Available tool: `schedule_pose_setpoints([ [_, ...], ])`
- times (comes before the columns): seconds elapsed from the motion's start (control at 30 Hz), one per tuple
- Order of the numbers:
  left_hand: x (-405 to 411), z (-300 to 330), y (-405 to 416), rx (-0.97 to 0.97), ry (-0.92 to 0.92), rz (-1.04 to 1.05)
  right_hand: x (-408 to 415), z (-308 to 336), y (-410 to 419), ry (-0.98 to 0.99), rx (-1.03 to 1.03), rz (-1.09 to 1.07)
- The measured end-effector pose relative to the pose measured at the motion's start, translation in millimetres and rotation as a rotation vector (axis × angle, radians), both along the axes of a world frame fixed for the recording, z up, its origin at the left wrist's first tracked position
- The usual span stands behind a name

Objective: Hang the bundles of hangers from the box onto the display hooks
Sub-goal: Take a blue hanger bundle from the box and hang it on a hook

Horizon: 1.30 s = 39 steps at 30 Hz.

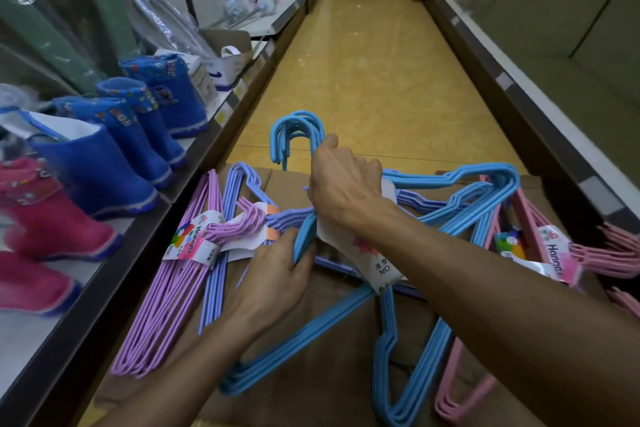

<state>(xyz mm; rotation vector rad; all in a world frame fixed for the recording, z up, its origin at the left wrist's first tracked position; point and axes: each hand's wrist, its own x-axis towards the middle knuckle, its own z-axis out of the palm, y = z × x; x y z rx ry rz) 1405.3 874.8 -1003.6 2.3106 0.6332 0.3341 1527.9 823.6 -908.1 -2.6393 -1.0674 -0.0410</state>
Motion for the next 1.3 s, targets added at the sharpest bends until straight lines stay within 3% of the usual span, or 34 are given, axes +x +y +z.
schedule_pose_setpoints([
  [0.13, 12, 2, -15, 0.011, -0.043, -0.003, 10, 3, -13, 0.023, 0.004, -0.012],
  [0.33, 31, 0, -49, -0.12, -0.069, 0.003, 32, -4, -43, -0.004, 0.014, 0.027],
  [0.67, 69, -20, -120, -0.317, -0.075, 0.108, 95, -39, -163, -0.172, 0.384, -0.187],
  [0.73, 75, -28, -127, -0.354, -0.059, 0.143, 103, -47, -187, -0.121, 0.393, -0.295],
  [1.0, 87, -50, -146, -0.416, -0.023, 0.2, 112, -92, -228, 0.479, 0.387, -0.651],
  [1.3, 95, -74, -145, -0.437, 0.059, 0.22, 123, -121, -209, 0.414, 0.292, -0.685],
])
